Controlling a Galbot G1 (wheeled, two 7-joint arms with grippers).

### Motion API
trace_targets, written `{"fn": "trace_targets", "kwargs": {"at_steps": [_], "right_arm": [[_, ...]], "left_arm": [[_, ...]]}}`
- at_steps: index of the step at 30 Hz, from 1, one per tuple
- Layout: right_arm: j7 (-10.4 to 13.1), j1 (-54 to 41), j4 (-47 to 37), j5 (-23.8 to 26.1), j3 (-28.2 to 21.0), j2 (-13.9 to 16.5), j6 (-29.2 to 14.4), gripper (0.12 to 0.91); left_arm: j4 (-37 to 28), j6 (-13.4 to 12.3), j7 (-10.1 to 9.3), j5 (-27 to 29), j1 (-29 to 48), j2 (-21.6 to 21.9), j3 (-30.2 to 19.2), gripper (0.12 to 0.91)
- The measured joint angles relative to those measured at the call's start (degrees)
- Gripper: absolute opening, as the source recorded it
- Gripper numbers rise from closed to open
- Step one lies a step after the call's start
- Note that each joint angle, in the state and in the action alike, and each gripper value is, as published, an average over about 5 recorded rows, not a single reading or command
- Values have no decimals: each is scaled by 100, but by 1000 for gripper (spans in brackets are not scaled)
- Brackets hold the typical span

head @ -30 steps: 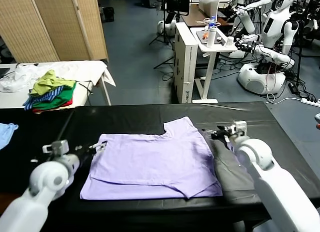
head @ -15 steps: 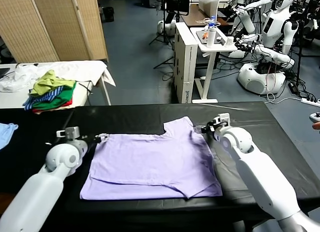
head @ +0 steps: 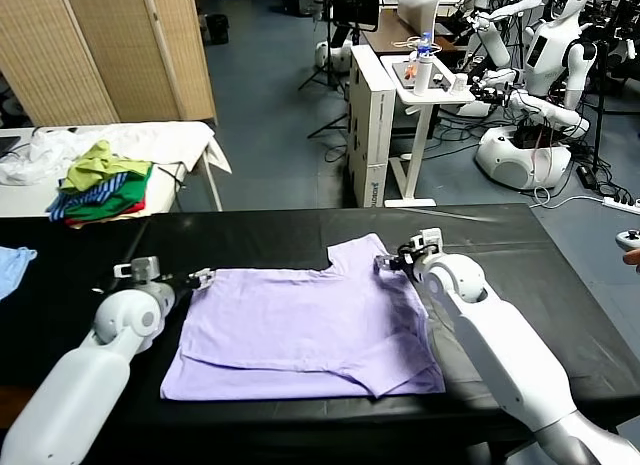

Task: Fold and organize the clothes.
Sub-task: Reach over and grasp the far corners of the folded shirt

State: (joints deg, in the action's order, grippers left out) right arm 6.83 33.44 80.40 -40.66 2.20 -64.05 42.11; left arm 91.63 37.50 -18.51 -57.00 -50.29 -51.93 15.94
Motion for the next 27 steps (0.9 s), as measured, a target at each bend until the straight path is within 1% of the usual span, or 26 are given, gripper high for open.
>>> {"fn": "trace_targets", "kwargs": {"at_steps": [4,6,10,11,13,15,18,23,27], "right_arm": [[-15,12,-7,18,11,-18,-1,465],[-35,19,-5,33,11,-24,-2,400],[-104,16,-3,84,7,-29,0,230],[-121,15,-3,99,6,-29,0,190],[-144,15,4,120,7,-27,2,148],[-156,28,24,128,17,-22,3,140],[-169,81,81,129,58,-8,-62,139],[-244,222,244,111,189,58,-466,139],[-336,390,472,95,338,159,-608,139]], "left_arm": [[28,-3,136,-10,1,10,-5,646],[34,-1,164,-12,14,10,-21,601],[22,0,160,10,26,-5,-41,499],[20,0,159,19,21,-4,-42,455],[17,0,159,29,8,2,-40,377],[15,-3,162,33,-2,8,-37,295],[11,-30,166,43,-6,-1,-30,227],[22,-113,166,94,-1,-30,-8,185],[118,-131,162,94,-37,-11,70,172]]}}
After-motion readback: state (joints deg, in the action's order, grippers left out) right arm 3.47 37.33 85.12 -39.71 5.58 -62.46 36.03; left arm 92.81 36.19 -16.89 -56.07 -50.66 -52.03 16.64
